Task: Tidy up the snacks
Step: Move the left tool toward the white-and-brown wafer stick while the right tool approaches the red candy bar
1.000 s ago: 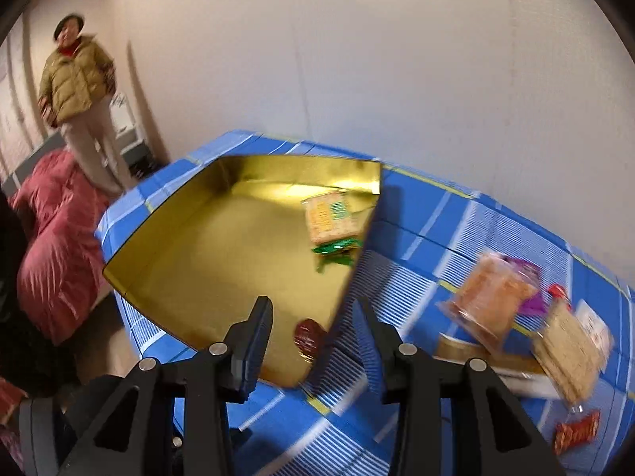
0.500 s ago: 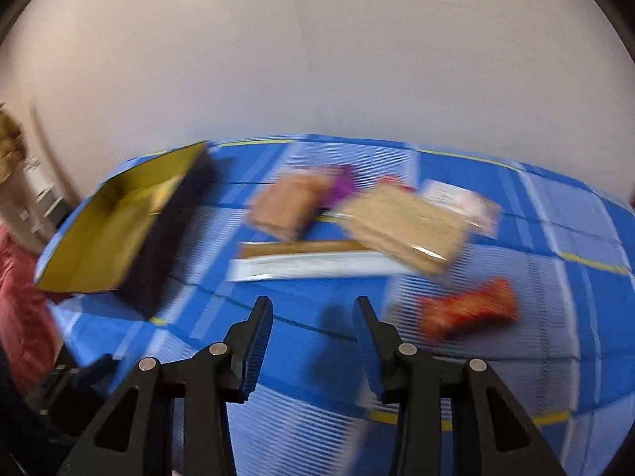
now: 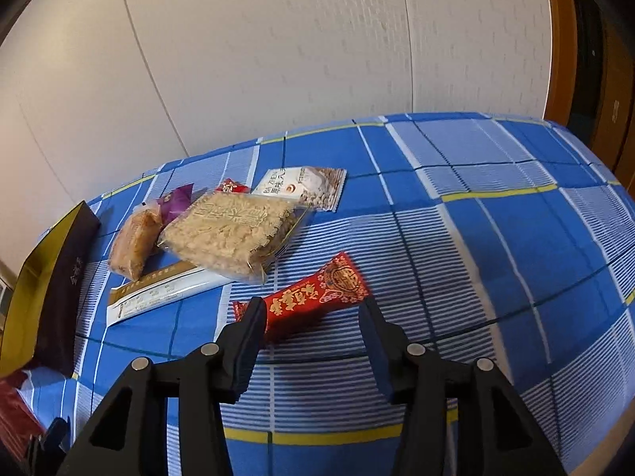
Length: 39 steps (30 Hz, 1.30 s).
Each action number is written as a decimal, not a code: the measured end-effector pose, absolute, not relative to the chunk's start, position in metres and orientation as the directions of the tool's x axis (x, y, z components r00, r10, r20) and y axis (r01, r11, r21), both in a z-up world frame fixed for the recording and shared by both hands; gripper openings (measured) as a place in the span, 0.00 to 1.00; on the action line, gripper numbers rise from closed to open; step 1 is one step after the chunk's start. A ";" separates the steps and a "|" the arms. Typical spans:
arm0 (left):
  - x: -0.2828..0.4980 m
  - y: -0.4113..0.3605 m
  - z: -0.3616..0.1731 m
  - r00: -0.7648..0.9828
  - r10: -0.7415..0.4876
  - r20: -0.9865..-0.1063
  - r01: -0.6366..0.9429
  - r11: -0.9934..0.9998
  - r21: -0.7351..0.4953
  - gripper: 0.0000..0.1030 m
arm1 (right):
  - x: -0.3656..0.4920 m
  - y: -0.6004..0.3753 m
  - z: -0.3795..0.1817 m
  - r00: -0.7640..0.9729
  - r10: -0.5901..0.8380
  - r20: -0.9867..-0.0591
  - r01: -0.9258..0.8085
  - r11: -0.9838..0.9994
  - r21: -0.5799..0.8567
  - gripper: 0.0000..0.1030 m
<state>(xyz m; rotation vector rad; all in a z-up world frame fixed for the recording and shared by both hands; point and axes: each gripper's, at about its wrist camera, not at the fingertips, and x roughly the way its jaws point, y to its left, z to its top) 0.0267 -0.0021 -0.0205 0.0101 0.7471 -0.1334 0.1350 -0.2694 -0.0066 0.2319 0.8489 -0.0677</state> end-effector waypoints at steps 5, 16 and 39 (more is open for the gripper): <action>0.027 -0.001 -0.020 0.721 -0.130 -0.681 0.133 0.990 -0.048 0.71 | 0.151 -0.263 -0.015 0.655 0.019 -0.755 0.189 0.964 0.188 0.50; 0.032 -0.017 -0.007 0.680 -0.232 -0.695 0.257 0.964 -0.070 0.71 | 0.139 -0.293 -0.018 0.604 0.137 -0.785 0.100 0.964 0.245 0.44; 0.044 -0.025 0.007 0.661 -0.272 -0.700 0.327 0.943 -0.058 0.71 | 0.173 -0.269 -0.018 0.600 0.069 -0.797 0.204 0.950 0.235 0.48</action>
